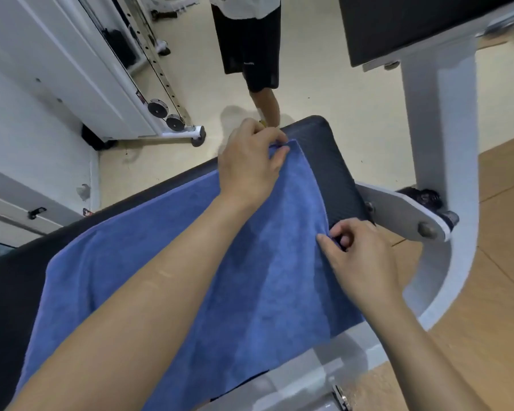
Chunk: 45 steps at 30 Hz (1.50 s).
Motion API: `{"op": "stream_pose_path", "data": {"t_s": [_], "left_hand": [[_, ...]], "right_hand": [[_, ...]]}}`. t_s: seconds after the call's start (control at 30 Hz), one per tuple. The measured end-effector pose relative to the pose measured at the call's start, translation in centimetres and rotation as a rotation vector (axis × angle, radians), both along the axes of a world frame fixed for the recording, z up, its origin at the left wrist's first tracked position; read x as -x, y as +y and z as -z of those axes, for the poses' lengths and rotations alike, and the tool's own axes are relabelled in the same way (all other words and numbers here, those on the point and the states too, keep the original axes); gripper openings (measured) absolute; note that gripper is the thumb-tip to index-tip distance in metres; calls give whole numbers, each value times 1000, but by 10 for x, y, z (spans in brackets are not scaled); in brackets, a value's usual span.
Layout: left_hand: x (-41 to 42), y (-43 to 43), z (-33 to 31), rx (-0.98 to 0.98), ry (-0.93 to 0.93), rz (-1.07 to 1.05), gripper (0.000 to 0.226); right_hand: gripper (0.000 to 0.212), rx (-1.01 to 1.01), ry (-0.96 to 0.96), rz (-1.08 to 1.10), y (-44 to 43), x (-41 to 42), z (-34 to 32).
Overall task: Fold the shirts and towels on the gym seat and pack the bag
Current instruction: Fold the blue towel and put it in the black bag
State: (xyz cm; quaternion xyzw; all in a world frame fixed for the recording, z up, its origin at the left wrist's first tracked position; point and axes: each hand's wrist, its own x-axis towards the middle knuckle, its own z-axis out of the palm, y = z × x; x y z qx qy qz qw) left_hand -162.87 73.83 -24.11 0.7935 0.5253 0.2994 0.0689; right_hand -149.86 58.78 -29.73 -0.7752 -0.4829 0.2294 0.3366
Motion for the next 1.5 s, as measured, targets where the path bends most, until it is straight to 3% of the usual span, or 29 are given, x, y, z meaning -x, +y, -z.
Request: {"op": "stream_pose_path", "data": {"t_s": [0.1, 0.2, 0.3, 0.43, 0.7, 0.83, 0.93, 1.03, 1.2, 1.4, 1.5], "left_hand": [[-2, -1, 4, -40, -44, 14, 8], [-7, 1, 2, -57, -65, 61, 12], [-18, 9, -2, -43, -90, 102, 16], [-33, 21, -1, -55, -58, 81, 19], [-51, 29, -1, -148, 54, 125, 23], [-51, 29, 5, -286, 121, 129, 13], [-50, 26, 1, -403, 197, 99, 8], [-44, 9, -7, -499, 166, 122, 6], [5, -73, 5, -191, 250, 120, 14], [76, -175, 42, 39, 331, -127, 30], [97, -197, 60, 67, 331, -136, 37]], "right_hand": [[19, -47, 24, 19, -2, -2, -1], [18, -106, 171, 102, -3, -5, -6], [18, -184, 186, 147, -3, -10, -9], [21, -86, 306, 5, -8, -14, -1], [18, -99, -111, 303, -15, -28, 16], [19, -169, -254, 235, -20, -20, 22], [38, -300, -415, 171, -27, -8, 20], [43, -403, -496, 27, -24, 1, 12], [51, -206, -519, -232, -12, 11, 12], [59, -69, -638, -296, -6, 11, 0], [58, -33, -622, -285, -3, 15, -6]]}}
